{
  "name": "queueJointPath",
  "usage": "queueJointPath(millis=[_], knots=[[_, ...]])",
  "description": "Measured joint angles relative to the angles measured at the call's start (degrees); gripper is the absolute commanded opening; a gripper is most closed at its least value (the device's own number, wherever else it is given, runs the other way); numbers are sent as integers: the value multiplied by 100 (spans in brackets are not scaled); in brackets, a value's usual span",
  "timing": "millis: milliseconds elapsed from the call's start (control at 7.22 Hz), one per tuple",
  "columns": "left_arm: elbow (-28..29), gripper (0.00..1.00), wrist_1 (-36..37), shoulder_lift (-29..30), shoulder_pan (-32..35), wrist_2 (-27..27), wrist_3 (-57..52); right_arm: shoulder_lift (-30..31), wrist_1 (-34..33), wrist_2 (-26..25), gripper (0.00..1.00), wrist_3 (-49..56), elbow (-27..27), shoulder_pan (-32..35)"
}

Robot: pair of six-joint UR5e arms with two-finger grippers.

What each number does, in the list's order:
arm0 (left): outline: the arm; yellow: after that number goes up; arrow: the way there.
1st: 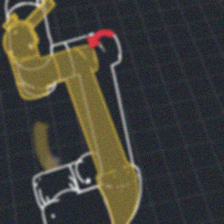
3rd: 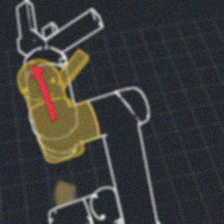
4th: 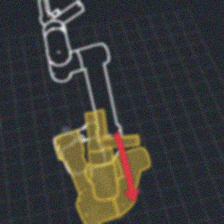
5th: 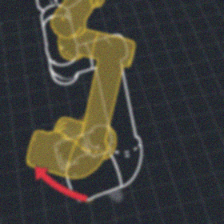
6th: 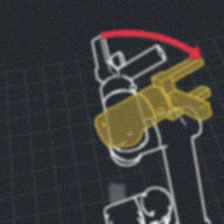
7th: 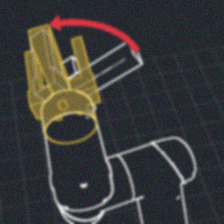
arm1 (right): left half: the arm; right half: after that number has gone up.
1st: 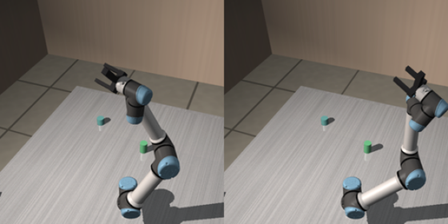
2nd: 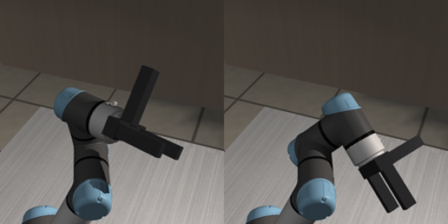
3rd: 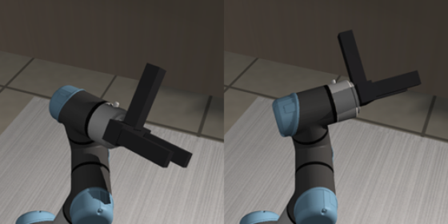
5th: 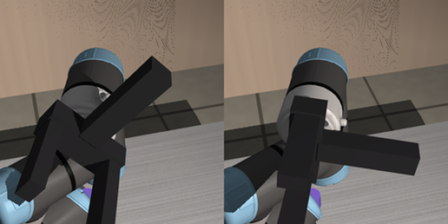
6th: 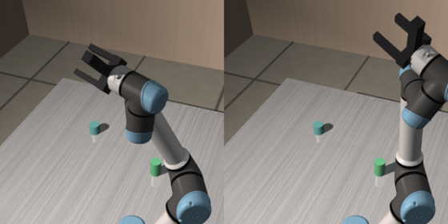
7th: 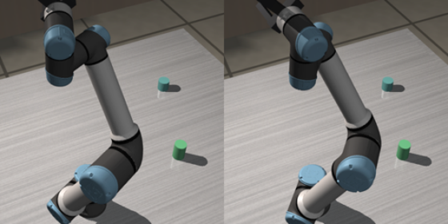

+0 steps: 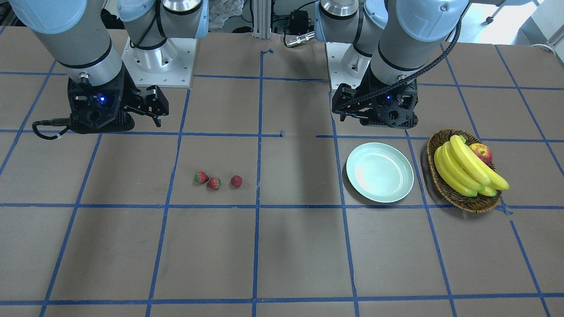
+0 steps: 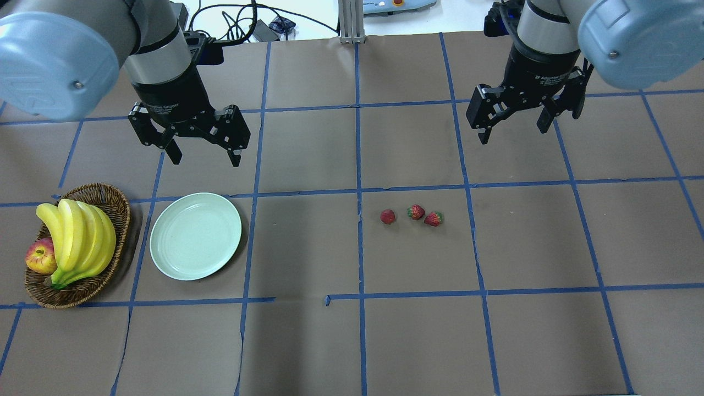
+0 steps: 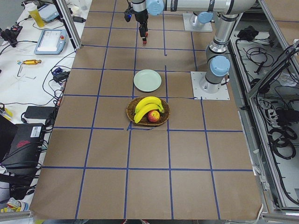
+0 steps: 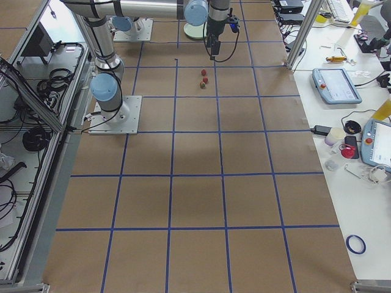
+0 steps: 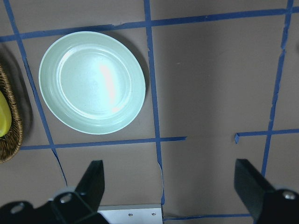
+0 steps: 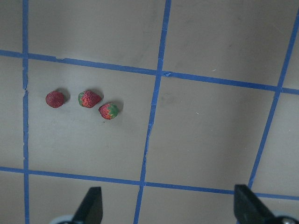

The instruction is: Collect all strawberries into plate

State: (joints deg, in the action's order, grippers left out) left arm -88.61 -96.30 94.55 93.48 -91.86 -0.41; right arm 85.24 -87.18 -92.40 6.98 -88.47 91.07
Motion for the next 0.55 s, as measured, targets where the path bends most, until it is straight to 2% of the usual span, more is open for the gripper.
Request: queueJointPath(millis=[554], knots=[[-51, 100, 66, 29, 4, 29, 73, -55, -63, -20, 100, -7, -9, 276]])
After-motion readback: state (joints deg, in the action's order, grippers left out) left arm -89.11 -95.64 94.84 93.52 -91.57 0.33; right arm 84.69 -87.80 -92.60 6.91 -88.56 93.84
